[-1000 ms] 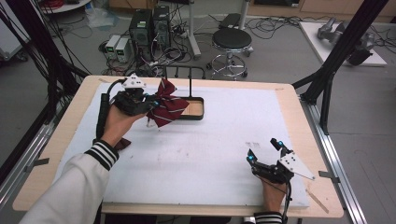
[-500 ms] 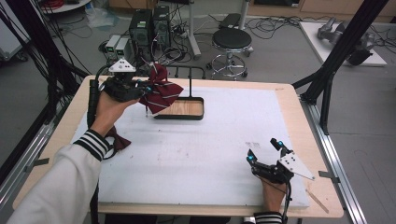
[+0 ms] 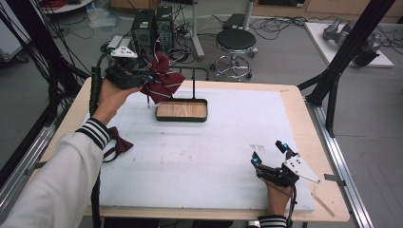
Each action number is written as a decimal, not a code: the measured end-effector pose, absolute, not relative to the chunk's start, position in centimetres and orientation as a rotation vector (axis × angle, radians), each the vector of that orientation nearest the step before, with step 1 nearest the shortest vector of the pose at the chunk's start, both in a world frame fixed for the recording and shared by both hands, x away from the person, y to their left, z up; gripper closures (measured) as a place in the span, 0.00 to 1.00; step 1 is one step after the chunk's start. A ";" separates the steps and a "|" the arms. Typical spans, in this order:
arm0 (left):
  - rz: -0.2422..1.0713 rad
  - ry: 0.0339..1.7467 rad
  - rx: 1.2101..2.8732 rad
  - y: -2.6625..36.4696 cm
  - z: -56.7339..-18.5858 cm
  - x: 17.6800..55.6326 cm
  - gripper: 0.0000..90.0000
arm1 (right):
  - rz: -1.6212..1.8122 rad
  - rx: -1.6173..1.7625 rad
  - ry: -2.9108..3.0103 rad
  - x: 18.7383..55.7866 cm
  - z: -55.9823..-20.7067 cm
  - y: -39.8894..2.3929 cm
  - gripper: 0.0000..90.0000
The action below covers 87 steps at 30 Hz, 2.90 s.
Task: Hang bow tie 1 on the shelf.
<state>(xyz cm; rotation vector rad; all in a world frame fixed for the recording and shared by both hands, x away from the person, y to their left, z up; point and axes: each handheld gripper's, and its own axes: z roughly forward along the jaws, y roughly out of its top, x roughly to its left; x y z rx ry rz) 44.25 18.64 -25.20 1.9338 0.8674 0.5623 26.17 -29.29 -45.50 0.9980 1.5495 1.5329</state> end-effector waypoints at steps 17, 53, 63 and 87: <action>0.587 0.877 1.892 17.8 -23.9 48.1 0.83 | 1.530 1.007 1.550 26.2 -45.5 -29.3 0.04; 0.557 1.072 1.795 25.1 -29.9 48.5 0.83 | 1.523 0.996 1.555 26.3 -45.5 -29.3 0.04; 0.552 1.076 1.837 25.3 -32.1 47.6 0.83 | 1.516 0.996 1.554 26.3 -45.5 -29.2 0.04; 0.594 1.030 1.925 24.3 -34.4 48.2 0.16 | 1.524 1.003 1.554 26.2 -45.5 -29.2 0.04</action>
